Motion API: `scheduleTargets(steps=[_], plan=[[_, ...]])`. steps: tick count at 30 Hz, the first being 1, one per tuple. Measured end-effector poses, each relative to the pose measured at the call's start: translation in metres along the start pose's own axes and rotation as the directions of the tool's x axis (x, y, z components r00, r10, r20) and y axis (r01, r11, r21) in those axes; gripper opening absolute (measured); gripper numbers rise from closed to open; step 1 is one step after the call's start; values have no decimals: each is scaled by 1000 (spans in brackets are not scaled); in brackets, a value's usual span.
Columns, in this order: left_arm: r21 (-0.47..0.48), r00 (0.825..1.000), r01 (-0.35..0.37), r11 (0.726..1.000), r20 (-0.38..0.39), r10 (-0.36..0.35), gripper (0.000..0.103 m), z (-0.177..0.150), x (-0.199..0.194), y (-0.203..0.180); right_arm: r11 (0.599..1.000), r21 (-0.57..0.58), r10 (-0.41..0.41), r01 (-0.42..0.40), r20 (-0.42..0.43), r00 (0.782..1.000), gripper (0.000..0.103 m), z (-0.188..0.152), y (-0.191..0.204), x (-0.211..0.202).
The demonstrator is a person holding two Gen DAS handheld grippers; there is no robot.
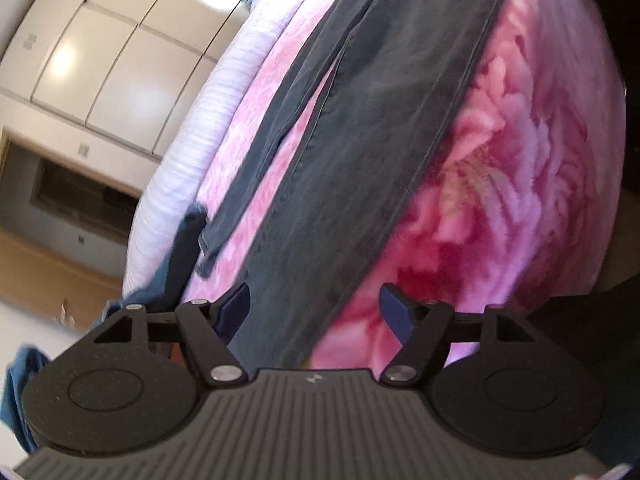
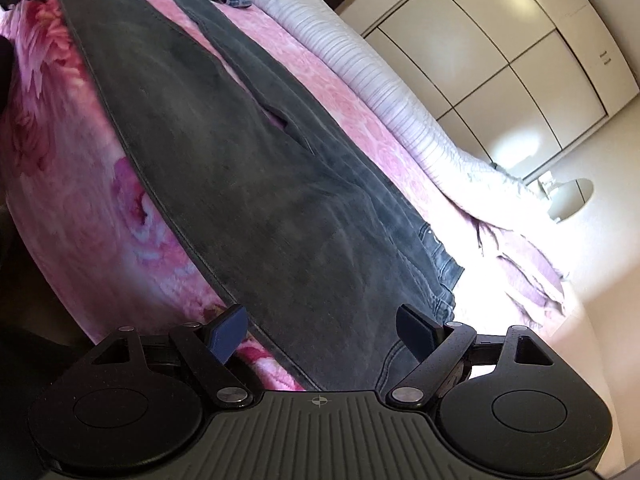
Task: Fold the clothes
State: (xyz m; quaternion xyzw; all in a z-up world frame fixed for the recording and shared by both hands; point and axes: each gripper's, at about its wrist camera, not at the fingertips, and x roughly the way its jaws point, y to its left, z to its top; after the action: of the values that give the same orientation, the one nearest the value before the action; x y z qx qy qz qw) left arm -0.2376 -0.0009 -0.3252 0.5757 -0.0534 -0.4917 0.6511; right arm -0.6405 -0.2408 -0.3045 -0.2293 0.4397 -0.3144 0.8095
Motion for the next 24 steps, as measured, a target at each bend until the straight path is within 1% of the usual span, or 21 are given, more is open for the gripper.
scheduleTargets(steps=[1,2,3,4,5,6,7,8,9,10,12,13,15,17,18,19,22,24], plan=[[15,1000,-8,1000,12,8,73,0,4,0,1000,-7,-1,1,4,1000,85,-1,1,2],[30,1000,-17,999,24,16,74,0,8,-1,1000,-15,2,-1,11,1000,85,0,4,3],[38,999,-42,998,28,40,72,-1,10,0,1000,-24,4,-4,18,1000,85,2,6,5],[45,997,-67,997,31,66,63,-3,11,1,999,-32,7,-6,28,1000,85,4,9,6],[65,996,-89,994,18,88,48,-4,14,0,999,-40,9,-7,38,999,85,5,12,7],[77,995,-96,992,0,97,42,-7,17,1,999,-53,4,-2,44,999,85,6,15,9],[88,994,-102,991,-19,104,39,-11,20,1,998,-65,0,3,51,999,85,6,18,11],[99,993,-108,989,-37,112,38,-14,23,2,997,-77,-4,9,58,998,85,6,21,14],[93,994,-99,991,-39,103,37,-14,24,3,996,-83,-9,15,65,998,85,6,23,15],[87,995,-90,992,-41,93,34,-15,24,4,996,-88,-14,21,72,997,85,6,25,16],[73,996,-70,995,-43,74,19,-15,24,6,996,-82,-16,25,108,994,85,7,28,16],[27,997,-56,998,-44,57,7,-13,22,13,997,-74,-6,16,132,991,85,9,30,15],[-72,999,-25,997,-43,22,6,-8,20,28,997,-82,20,-4,190,982,85,18,39,13],[-200,999,-2,980,-35,-5,6,1,15,52,994,-110,45,-19,246,968,85,27,50,13],[-243,1000,3,970,-27,-10,6,6,12,63,992,-124,59,-25,274,960,85,31,55,13],[-271,1000,6,962,-16,-11,6,12,8,74,990,-140,73,-33,288,955,85,33,60,16],[-298,1000,12,955,6,-11,6,26,0,95,981,-187,116,-55,330,937,85,38,74,25],[-299,1000,10,954,15,-6,6,32,-6,104,981,-194,64,-5,298,952,84,23,67,34]])
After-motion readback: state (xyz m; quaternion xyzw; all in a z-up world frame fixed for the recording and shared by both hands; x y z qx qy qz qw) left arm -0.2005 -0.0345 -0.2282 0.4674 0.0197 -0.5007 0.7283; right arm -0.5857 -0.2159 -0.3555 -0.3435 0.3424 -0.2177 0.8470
